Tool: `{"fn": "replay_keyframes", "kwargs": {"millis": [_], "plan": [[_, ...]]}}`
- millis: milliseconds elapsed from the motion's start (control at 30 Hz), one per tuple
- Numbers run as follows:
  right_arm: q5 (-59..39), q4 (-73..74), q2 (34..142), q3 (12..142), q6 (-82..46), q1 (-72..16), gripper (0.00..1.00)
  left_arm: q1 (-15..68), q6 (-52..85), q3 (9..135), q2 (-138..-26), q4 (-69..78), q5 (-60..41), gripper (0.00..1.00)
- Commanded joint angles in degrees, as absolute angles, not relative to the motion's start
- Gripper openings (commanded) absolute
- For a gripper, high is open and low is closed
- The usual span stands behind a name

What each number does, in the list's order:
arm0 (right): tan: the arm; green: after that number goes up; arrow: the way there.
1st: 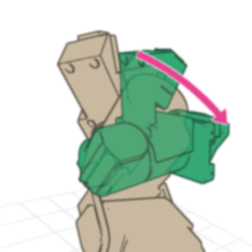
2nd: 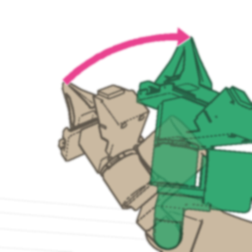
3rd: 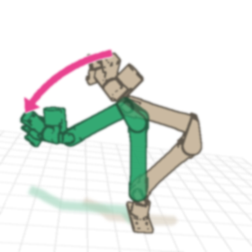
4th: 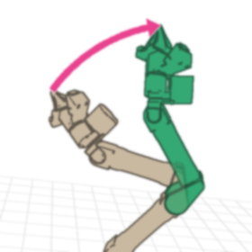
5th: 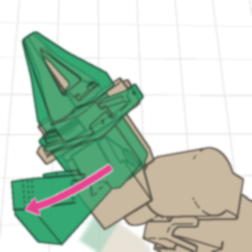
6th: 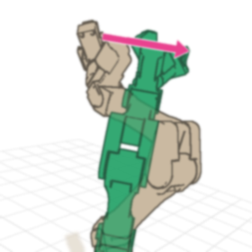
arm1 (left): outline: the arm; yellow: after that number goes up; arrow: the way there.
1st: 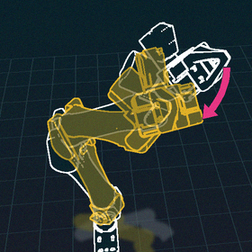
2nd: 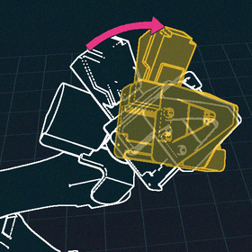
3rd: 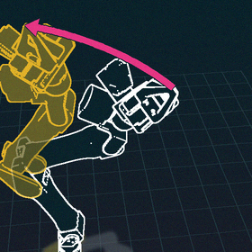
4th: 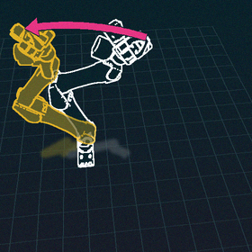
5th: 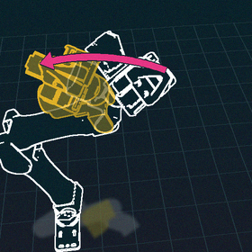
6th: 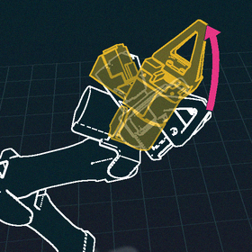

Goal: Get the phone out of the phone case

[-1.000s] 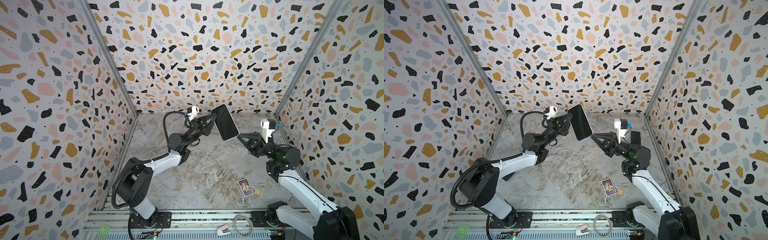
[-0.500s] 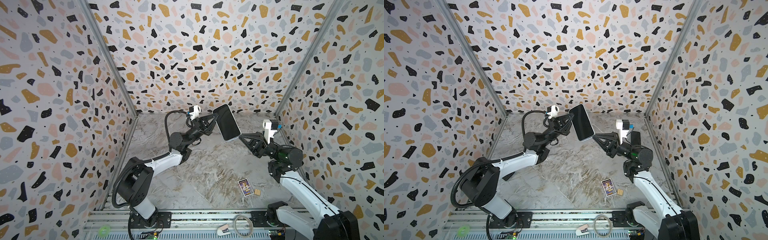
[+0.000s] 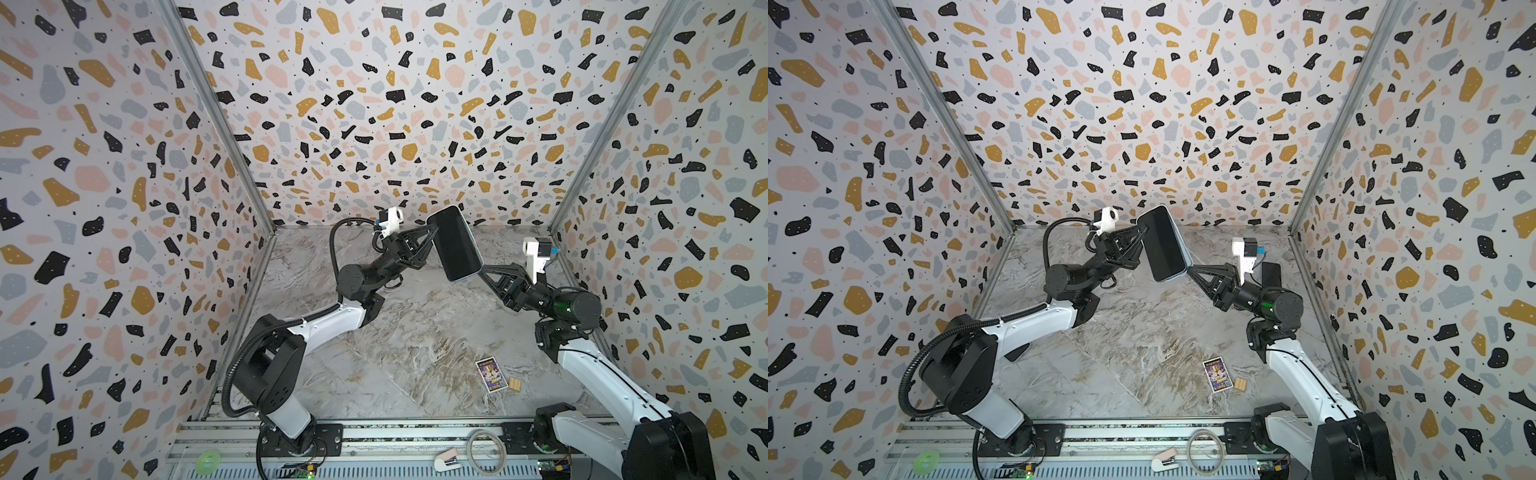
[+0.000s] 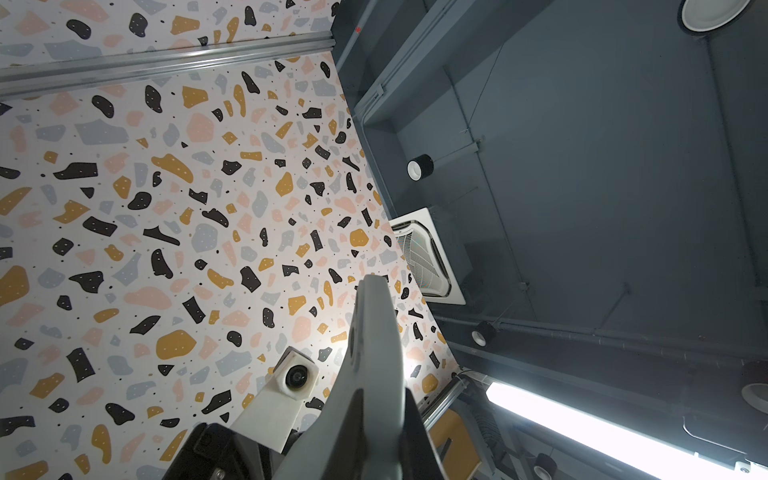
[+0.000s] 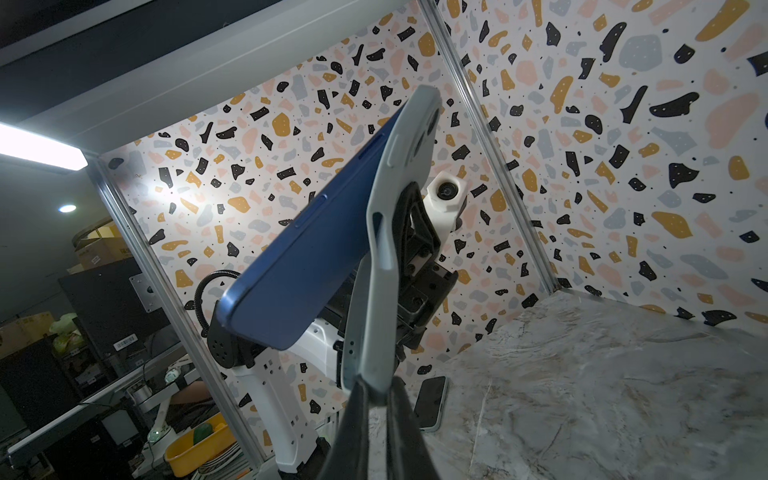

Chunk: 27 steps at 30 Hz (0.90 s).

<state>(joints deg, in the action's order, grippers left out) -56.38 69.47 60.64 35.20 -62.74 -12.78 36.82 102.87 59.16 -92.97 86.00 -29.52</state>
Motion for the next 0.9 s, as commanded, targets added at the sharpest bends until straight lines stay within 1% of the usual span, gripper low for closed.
{"fn": "replay_keyframes", "kwargs": {"millis": [0,67,100,167,200,267,367,567,767,867], "plan": [[-55.38,68.78,60.99,35.42,-63.85,-12.57,0.00,39.46,103.79,60.94,-90.35,103.11,-34.83,0.00],[-55.52,68.16,60.03,35.33,-63.74,-12.57,0.03,39.46,102.48,60.43,-90.26,101.43,-34.89,0.00],[-55.43,66.61,59.33,35.26,-63.19,-12.57,0.07,39.46,101.78,60.22,-90.35,100.52,-34.97,0.00],[-55.10,62.88,57.97,35.29,-61.82,-12.44,0.19,39.38,100.41,59.86,-90.44,98.77,-35.07,0.00],[-54.65,60.39,57.00,35.25,-61.02,-12.26,0.28,39.38,99.49,59.72,-90.38,97.33,-35.16,0.00],[-53.99,58.42,55.25,34.28,-60.93,-11.89,0.39,39.20,97.25,59.25,-89.96,94.47,-35.25,0.00],[-52.59,55.63,52.27,32.51,-61.31,-11.36,0.51,38.64,93.60,58.56,-89.14,89.57,-35.16,0.00],[-50.40,50.22,45.97,28.97,-61.29,-10.98,0.61,37.82,89.24,58.77,-87.37,82.70,-35.68,0.00],[-48.92,49.68,39.73,24.65,-66.27,-11.15,0.66,37.79,76.31,60.40,-83.20,62.81,-35.01,0.00],[-47.91,47.30,35.57,22.67,-67.65,-12.37,0.71,37.79,70.66,61.34,-81.87,53.13,-33.94,0.00]]}}
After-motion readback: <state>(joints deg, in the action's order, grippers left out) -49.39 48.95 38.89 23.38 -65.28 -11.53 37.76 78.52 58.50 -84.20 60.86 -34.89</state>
